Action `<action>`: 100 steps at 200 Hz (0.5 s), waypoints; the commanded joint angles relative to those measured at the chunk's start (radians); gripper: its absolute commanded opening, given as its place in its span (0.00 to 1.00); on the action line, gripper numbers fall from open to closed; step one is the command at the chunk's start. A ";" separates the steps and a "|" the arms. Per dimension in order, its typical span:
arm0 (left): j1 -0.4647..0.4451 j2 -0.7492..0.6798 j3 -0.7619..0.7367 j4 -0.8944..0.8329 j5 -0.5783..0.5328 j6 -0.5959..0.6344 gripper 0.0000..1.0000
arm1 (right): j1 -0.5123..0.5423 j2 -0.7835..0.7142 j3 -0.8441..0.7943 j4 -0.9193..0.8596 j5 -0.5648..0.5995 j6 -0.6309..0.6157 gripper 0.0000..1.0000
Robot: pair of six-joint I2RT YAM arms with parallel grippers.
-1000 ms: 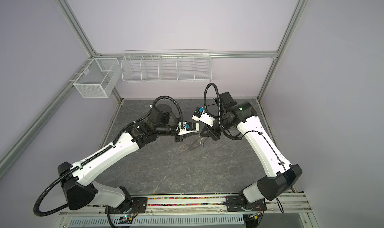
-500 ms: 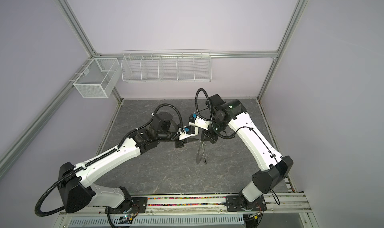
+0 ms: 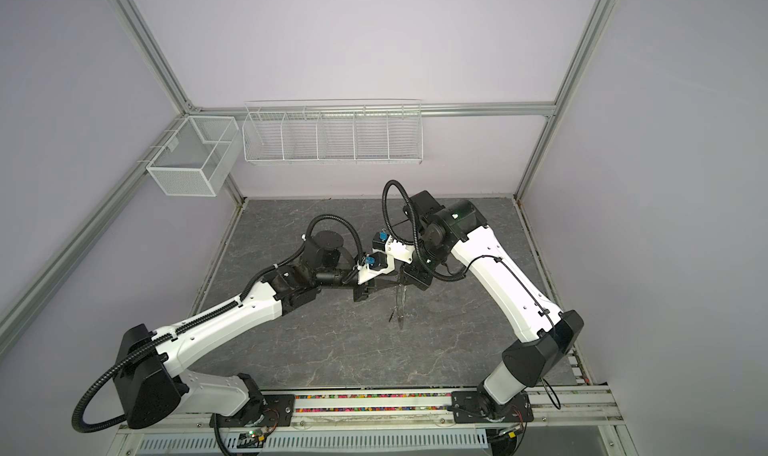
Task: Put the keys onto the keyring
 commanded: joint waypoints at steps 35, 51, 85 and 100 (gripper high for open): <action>-0.006 -0.019 -0.005 0.040 0.056 -0.030 0.24 | 0.034 -0.004 0.015 0.018 0.001 0.003 0.06; -0.006 -0.017 -0.007 0.040 0.061 -0.035 0.24 | 0.038 -0.008 0.015 0.024 -0.001 0.004 0.06; -0.006 -0.019 -0.010 0.012 0.058 -0.018 0.22 | 0.041 -0.031 -0.002 0.046 0.012 0.000 0.06; -0.005 -0.021 -0.011 -0.013 0.044 0.000 0.22 | 0.041 -0.044 -0.016 0.054 0.016 -0.006 0.06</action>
